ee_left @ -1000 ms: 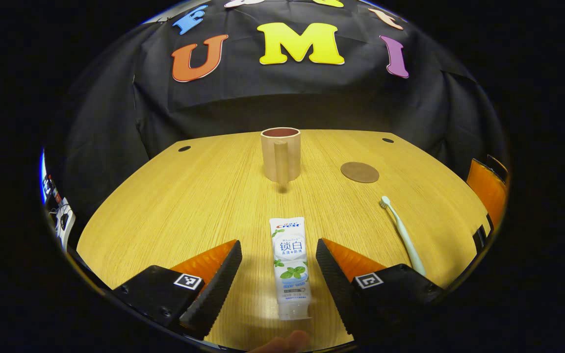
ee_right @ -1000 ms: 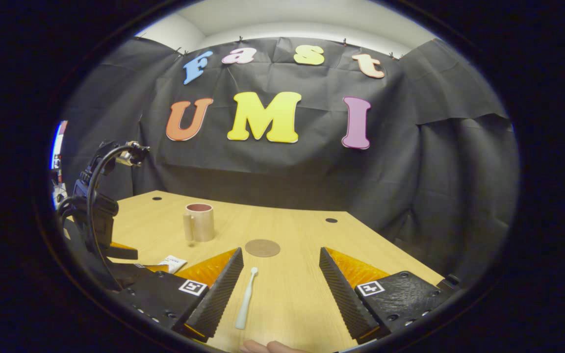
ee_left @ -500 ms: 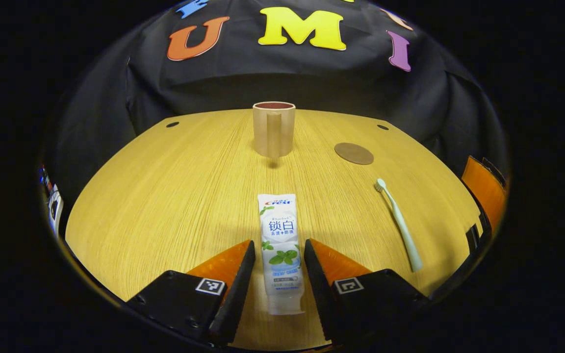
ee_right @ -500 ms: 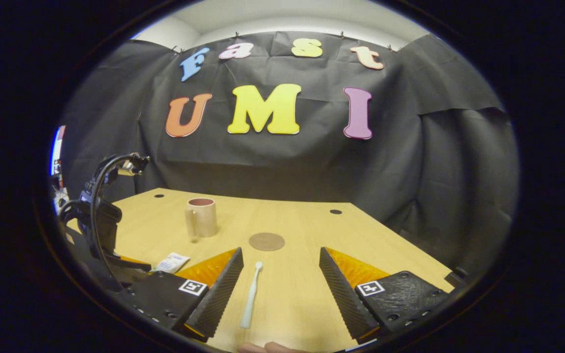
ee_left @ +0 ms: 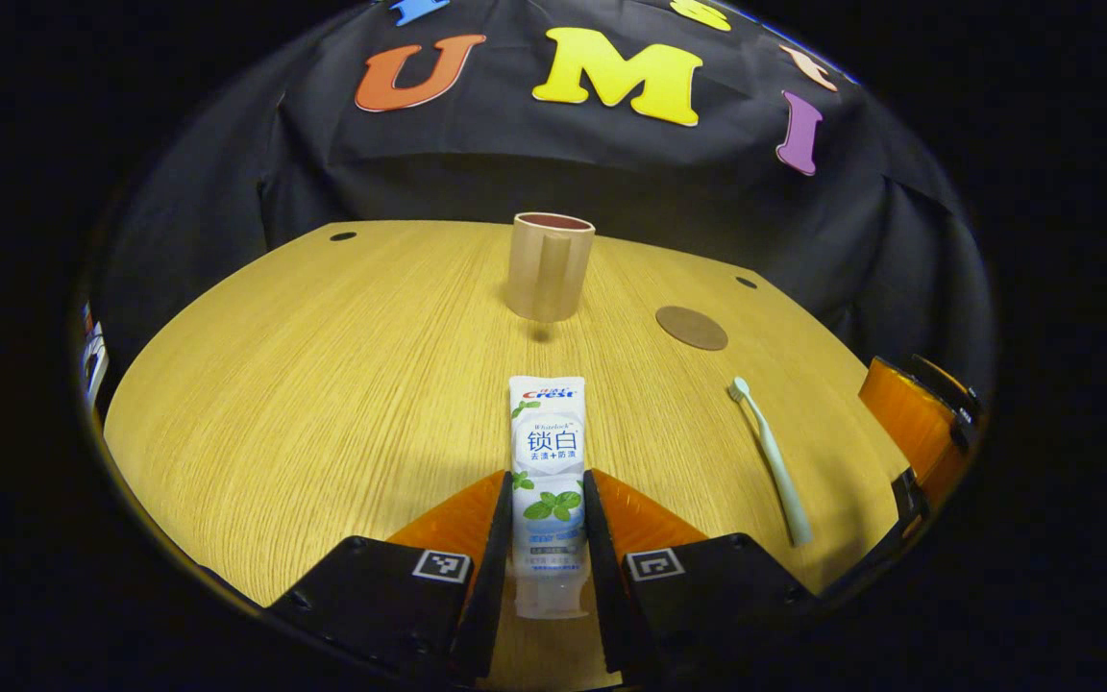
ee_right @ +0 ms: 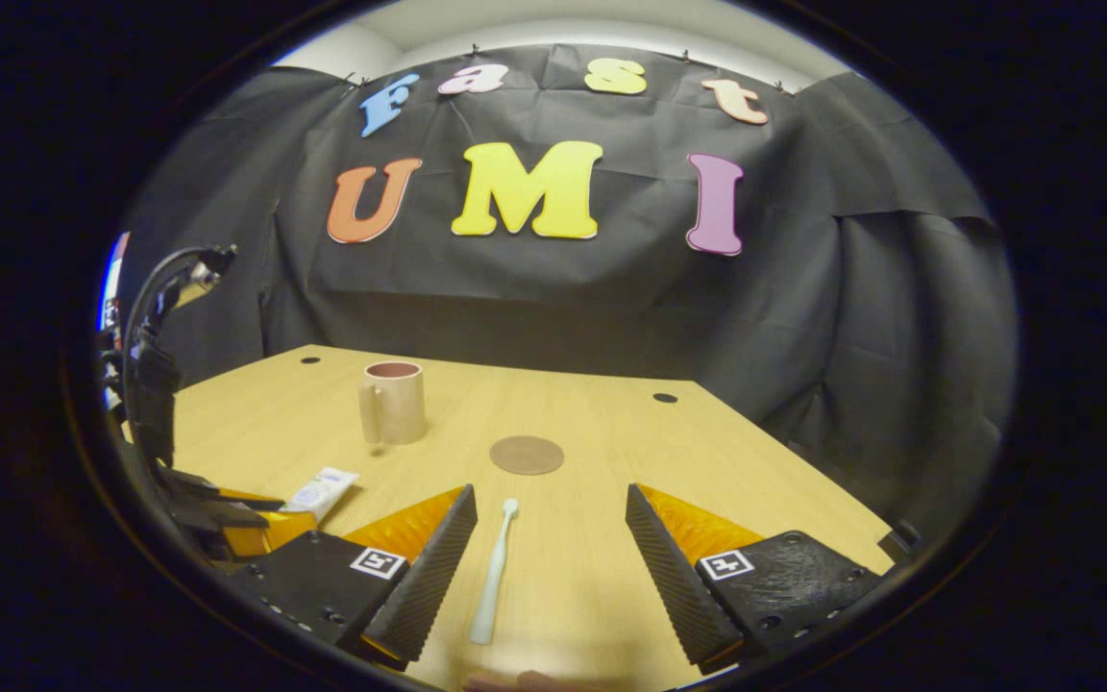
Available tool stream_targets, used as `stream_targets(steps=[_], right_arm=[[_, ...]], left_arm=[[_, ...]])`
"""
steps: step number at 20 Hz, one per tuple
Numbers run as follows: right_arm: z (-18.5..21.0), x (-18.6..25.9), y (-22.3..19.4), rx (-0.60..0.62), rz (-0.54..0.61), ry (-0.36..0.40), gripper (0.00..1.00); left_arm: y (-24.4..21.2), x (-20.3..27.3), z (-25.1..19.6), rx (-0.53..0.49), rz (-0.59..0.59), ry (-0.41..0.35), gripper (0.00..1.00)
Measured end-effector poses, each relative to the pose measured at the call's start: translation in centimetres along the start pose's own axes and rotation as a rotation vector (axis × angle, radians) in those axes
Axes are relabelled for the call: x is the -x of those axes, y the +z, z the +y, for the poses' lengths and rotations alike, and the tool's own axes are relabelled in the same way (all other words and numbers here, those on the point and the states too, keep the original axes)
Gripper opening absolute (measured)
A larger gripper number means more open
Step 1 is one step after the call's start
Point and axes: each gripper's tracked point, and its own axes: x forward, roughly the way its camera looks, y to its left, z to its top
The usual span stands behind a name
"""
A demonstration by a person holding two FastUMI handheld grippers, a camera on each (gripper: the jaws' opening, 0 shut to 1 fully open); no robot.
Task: Put the toothbrush and toothpaste on the desktop into the cup, then pick up the cup and place it on the coaster on the desktop.
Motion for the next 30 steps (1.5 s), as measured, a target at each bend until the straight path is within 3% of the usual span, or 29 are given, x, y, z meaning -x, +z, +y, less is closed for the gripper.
stream_targets(steps=[3, 8, 9, 10, 13, 14, 17, 18, 19, 20, 21, 24, 26, 30], right_arm=[[0.9, -1.0, -1.2, 0.018, 0.03, 0.001, 0.95], [2.9, -3.4, -3.6, 0.014, 0.108, 0.027, 0.95], [3.1, -3.9, -4.1, 0.01, 0.128, 0.027, 0.94], [3.3, -4.4, -4.6, 0.003, 0.149, 0.028, 0.94], [2.7, -5.9, -5.9, -0.01, 0.234, -0.003, 0.96], [2.3, -6.2, -6.2, -0.032, 0.263, -0.012, 0.87], [2.7, -6.9, -7.3, -0.117, 0.343, 0.016, 0.8], [2.9, -6.9, -7.6, -0.13, 0.358, 0.027, 0.69], [3.1, -7.1, -8.2, -0.126, 0.371, 0.037, 0.64], [3.1, -7.1, -8.5, -0.105, 0.38, 0.044, 0.61], [3.0, -7.2, -8.4, -0.11, 0.372, 0.042, 0.65], [2.7, -7.7, -8.3, -0.158, 0.388, 0.055, 0.27], [2.9, -7.6, -8.5, -0.145, 0.393, 0.068, 0.08], [3.0, -6.9, -7.3, -0.126, 0.323, 0.106, 0.01]], left_arm=[[1.8, 0.8, 1.0, -0.011, -0.106, 0.02, 0.45], [4.5, 3.3, 0.7, -0.026, -0.292, -0.012, 0.45], [5.1, 3.7, 0.7, -0.036, -0.329, -0.012, 0.4], [5.6, 4.0, 0.6, -0.044, -0.359, -0.016, 0.44], [6.5, 4.8, -0.3, -0.056, -0.406, -0.036, 0.44], [6.7, 4.9, -0.3, -0.056, -0.41, -0.033, 0.44], [6.6, 5.3, -0.5, -0.055, -0.412, -0.041, 0.44], [6.7, 5.3, -0.4, -0.057, -0.411, -0.04, 0.44], [6.6, 5.3, -0.5, -0.059, -0.409, -0.038, 0.44], [6.6, 5.3, -0.5, -0.059, -0.407, -0.04, 0.44], [6.5, 5.2, -0.5, -0.058, -0.406, -0.041, 0.44], [6.2, 5.2, -0.5, -0.05, -0.393, -0.042, 0.44], [6.2, 5.1, -0.6, -0.047, -0.392, -0.042, 0.44], [6.5, 5.2, -0.2, -0.046, -0.397, -0.034, 0.44]])
